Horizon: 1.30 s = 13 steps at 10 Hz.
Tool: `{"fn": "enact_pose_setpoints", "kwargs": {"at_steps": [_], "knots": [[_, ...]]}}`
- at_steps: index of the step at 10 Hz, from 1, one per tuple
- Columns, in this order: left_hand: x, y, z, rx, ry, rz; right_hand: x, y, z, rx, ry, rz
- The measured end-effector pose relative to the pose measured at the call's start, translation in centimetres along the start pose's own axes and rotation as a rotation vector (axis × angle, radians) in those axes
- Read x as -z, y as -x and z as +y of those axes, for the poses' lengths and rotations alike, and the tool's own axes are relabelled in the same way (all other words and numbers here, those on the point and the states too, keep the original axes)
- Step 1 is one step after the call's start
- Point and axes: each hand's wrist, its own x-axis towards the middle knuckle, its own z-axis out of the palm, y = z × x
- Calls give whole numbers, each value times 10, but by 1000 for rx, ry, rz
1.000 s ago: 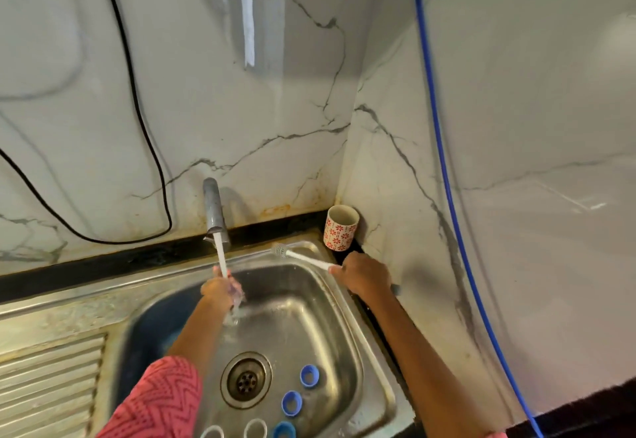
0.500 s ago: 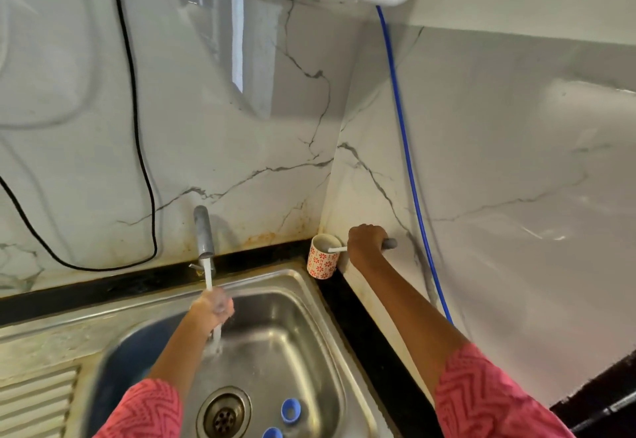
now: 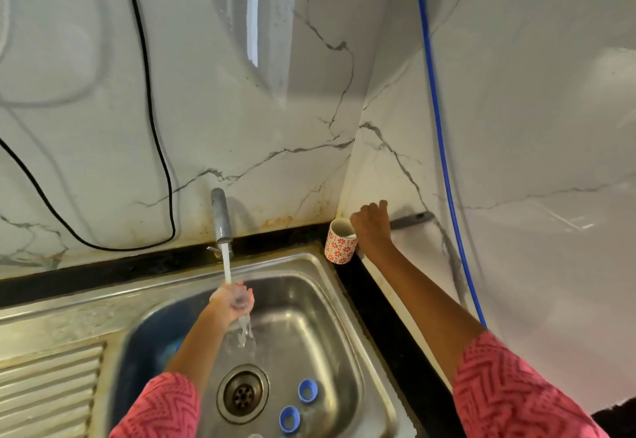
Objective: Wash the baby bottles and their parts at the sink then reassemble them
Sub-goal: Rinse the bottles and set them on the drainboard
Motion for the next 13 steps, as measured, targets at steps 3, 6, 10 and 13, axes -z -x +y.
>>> {"fn": "enact_pose_setpoints", "kwargs": {"at_steps": [3, 6, 10, 13], "knots": [[30, -11, -7, 38, 109, 71, 3, 42, -179, 276, -1430, -239], [53, -17, -16, 90, -36, 175, 10, 32, -232, -119, -2171, -842], [6, -23, 9, -62, -171, 50, 16, 29, -263, -368, -1985, -296], [-1, -38, 79, -215, -182, 258, 6, 26, -283, -527, -2174, -777]]}}
